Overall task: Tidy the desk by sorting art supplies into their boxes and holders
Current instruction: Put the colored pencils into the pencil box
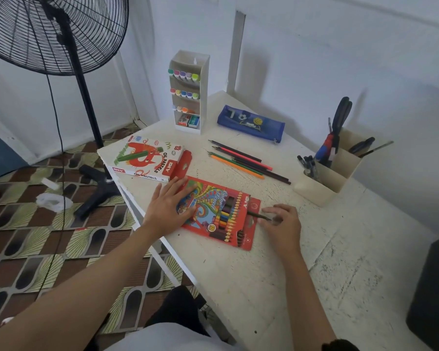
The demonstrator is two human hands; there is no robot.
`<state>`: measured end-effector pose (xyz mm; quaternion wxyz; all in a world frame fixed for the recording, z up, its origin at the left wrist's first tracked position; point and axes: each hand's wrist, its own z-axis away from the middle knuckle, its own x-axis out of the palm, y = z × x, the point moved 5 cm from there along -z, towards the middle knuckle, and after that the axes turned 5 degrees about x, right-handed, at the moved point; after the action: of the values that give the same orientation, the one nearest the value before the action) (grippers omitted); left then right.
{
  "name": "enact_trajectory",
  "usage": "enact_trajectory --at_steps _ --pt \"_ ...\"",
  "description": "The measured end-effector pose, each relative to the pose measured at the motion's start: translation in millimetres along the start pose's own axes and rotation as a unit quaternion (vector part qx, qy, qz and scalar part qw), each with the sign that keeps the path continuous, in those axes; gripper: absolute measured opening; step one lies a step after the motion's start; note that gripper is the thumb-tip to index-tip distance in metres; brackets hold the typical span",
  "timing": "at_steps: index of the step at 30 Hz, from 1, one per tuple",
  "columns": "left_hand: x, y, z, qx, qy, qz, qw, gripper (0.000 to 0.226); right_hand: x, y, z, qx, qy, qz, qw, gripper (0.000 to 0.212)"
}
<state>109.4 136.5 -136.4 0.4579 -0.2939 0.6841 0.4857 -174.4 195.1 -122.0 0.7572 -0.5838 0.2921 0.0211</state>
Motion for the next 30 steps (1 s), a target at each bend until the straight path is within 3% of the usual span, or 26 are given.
enact_trajectory --at_steps 7,14,20,24,30 --pt "-1.1 -0.3 -0.2 -0.001 -0.004 0.003 1.0 0.08 -9.1 2.3 -6.1 -0.052 -0.002 0.103 0.993 0.019" --pt "-0.4 -0.2 -0.4 -0.003 -0.006 0.005 1.0 0.08 -8.7 -0.8 -6.8 -0.065 -0.008 0.065 0.996 0.018" --pt "-1.1 0.2 -0.5 -0.004 -0.005 0.003 1.0 0.08 16.3 -19.3 -5.8 -0.094 -0.023 0.104 0.99 0.012" --pt "-1.8 0.8 -0.3 -0.003 0.0 0.005 1.0 0.079 29.4 -20.8 -10.1 -0.09 -0.027 0.196 0.976 0.009" --pt "-1.5 0.1 0.2 0.001 0.006 -0.009 1.0 0.078 25.8 -20.8 -17.7 -0.082 -0.063 0.172 0.98 0.008"
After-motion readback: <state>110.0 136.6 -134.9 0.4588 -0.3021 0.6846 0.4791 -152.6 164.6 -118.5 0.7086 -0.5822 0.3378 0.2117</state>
